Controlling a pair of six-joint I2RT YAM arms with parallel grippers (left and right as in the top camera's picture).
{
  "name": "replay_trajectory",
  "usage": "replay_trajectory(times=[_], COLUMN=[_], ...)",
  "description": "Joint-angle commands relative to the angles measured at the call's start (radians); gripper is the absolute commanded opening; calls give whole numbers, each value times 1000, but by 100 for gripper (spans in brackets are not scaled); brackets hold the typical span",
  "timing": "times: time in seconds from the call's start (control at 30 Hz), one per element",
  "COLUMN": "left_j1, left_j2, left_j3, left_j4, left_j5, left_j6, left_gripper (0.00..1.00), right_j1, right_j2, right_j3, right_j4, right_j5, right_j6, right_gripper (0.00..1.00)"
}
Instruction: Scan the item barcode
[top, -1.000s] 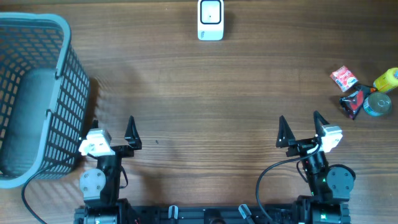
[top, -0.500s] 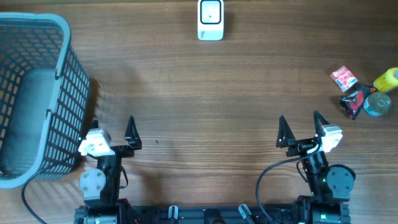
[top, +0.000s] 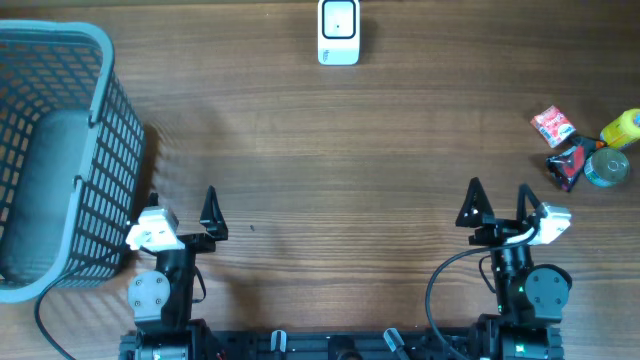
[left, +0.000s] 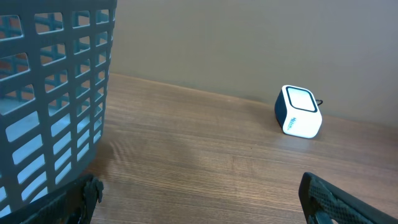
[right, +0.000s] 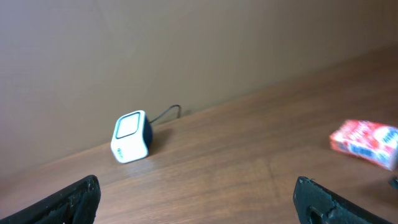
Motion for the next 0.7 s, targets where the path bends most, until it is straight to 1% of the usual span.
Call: replay_trajectory(times=[0.0,0.67], left_j1=[-2,-2], left_j2=[-8,-8], left_j3=[-3,-3], left_j4=[-8,-8], left_j5=[-13,-13], left_j6=[-9,-9], left_gripper=[100,100], right_j1=[-6,-7], right_j2=[-17,-16], right_j3=[-1,-1], right_j4=[-3,-3], right_j5=[42,42], right_j6=[-32,-23], right_gripper=[100,100])
